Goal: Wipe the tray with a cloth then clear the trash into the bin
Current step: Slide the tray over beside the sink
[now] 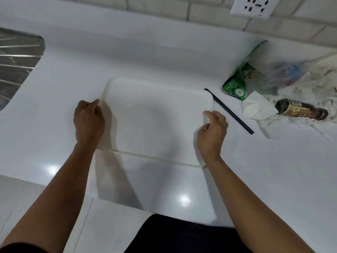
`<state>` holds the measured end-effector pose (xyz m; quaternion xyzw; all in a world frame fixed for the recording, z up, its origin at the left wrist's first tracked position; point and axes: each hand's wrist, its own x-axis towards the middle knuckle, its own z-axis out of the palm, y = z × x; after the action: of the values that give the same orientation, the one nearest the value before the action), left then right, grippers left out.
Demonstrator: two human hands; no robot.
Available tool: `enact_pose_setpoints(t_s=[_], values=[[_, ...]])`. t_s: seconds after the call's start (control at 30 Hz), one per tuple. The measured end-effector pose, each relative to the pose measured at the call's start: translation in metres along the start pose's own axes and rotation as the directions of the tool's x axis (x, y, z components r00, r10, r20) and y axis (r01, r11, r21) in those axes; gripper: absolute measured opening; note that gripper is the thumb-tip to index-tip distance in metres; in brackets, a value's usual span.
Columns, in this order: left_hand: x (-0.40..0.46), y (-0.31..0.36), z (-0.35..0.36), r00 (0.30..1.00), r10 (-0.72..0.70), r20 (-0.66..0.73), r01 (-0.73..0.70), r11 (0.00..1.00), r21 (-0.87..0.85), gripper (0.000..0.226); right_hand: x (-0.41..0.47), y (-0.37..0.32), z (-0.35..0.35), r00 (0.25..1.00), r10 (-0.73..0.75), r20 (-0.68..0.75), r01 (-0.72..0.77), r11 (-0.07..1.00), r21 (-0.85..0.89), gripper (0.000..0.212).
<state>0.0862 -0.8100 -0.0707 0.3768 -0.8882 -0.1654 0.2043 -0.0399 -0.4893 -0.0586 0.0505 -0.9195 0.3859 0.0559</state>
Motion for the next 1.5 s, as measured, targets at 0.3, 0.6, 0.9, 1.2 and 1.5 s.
enact_pose_setpoints(t_s=[0.3,0.6,0.9,1.2,1.5], values=[[0.101,-0.003,0.024,1.000,-0.016,0.013,0.016,1.000,0.008,0.039,0.074,-0.039,0.058,0.998,0.059,0.004,-0.059,0.998,-0.001,0.049],[0.169,0.007,0.045,0.999,-0.049,0.009,0.049,0.999,-0.004,0.043,0.138,-0.061,0.096,1.000,0.020,0.007,-0.020,0.997,-0.079,0.052],[0.212,0.006,0.058,0.999,-0.034,0.026,0.034,0.999,0.021,0.047,0.171,-0.068,0.115,0.999,0.023,0.024,-0.018,0.984,-0.178,0.052],[0.216,0.008,0.059,0.992,-0.122,0.027,0.121,0.992,0.029,0.041,0.175,-0.070,0.118,0.993,0.117,0.019,-0.116,0.991,-0.064,0.049],[0.179,0.063,0.056,0.998,0.068,0.017,-0.070,0.972,0.225,0.064,0.163,-0.069,0.078,0.993,-0.062,0.096,0.060,0.998,0.029,0.035]])
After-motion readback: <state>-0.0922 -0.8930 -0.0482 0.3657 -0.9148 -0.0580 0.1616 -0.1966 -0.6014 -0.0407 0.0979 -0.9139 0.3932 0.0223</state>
